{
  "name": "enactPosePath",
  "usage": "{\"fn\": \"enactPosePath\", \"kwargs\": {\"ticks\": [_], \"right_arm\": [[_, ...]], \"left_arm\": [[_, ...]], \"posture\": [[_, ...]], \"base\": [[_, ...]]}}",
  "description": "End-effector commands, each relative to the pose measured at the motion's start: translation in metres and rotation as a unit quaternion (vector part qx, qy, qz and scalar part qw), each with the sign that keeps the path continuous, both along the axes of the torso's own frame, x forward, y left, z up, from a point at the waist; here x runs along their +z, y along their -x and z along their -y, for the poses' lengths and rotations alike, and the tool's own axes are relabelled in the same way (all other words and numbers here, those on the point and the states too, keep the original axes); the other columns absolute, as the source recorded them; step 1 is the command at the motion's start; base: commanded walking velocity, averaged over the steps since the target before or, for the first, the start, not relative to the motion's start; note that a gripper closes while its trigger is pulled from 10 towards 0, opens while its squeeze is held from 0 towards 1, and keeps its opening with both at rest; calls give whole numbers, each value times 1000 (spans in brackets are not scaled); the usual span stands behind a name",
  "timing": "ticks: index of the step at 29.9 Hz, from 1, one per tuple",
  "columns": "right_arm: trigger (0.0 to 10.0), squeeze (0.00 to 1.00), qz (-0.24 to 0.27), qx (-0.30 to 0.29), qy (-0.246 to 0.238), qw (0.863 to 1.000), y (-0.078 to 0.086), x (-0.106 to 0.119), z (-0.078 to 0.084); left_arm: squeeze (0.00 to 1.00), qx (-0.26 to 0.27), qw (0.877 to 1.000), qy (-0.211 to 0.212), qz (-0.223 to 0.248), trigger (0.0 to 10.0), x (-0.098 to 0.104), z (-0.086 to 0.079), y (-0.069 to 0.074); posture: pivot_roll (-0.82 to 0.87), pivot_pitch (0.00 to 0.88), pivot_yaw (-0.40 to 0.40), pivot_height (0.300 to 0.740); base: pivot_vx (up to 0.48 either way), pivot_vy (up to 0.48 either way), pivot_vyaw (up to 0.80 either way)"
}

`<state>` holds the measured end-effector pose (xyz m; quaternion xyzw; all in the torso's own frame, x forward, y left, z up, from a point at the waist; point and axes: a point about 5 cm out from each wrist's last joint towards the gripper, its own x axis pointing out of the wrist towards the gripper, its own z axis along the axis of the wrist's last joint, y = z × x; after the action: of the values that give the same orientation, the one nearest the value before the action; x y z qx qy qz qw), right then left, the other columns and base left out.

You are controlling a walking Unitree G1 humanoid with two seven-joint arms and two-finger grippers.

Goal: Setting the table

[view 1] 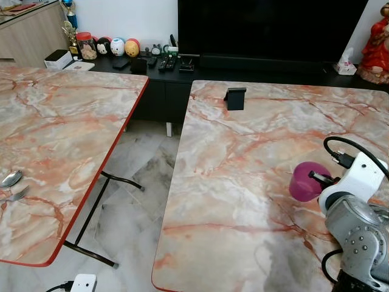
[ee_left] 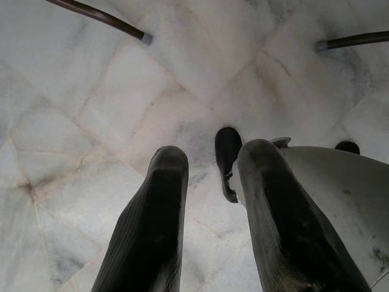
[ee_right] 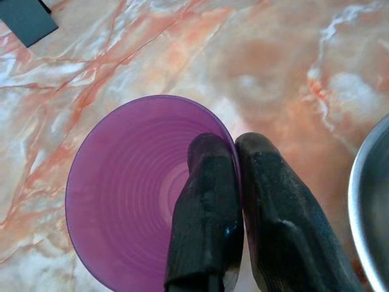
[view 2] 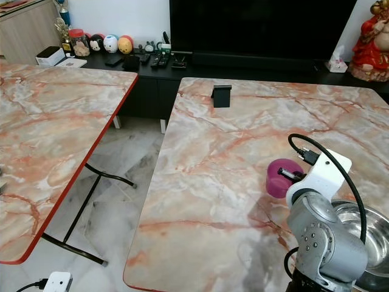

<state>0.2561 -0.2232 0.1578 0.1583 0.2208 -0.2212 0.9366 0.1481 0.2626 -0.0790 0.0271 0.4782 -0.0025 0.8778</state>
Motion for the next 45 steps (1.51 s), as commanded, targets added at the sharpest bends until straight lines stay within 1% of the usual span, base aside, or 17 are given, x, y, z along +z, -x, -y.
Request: {"fn": "enactPosePath", "kwargs": {"ticks": [1,4,11,16,20,24,44,45], "right_arm": [[10000,0,1,-2,-12,1000,0,-1,0],[10000,0,-3,-8,-17,1000,0,-4,0],[10000,0,-8,-41,1,999,2,-5,9],[10000,0,-10,-55,-2,998,2,-7,12],[10000,0,-9,-38,-20,999,-4,-12,1],[10000,0,-8,-42,-25,999,-6,-14,-1],[10000,0,-2,-54,-27,998,-6,-15,-1],[10000,39,-2,-55,-27,998,-7,-15,-1]], "left_arm": [[0,-10,1000,-1,-14,10000,-2,0,4],[0,-10,1000,0,-14,10000,-2,0,4],[0,-7,1000,2,-14,10000,-2,0,4],[0,-7,1000,3,-14,10000,-2,0,4],[0,-8,1000,4,-15,10000,-2,0,5],[0,-6,1000,4,-14,10000,-2,0,5],[0,-6,1000,5,-14,10000,-2,0,5],[0,-6,1000,5,-14,10000,-2,0,5]], "posture": [[-63,0,-29,740],[-61,0,-30,740],[-59,0,-32,740],[-59,0,-32,740],[-53,0,-33,740],[-53,0,-33,740],[-52,0,-30,740],[-52,0,-30,740]], "base": [[0,0,0],[0,0,0],[0,0,0],[0,0,0],[0,0,0],[0,0,0],[0,0,0],[0,0,0]]}}
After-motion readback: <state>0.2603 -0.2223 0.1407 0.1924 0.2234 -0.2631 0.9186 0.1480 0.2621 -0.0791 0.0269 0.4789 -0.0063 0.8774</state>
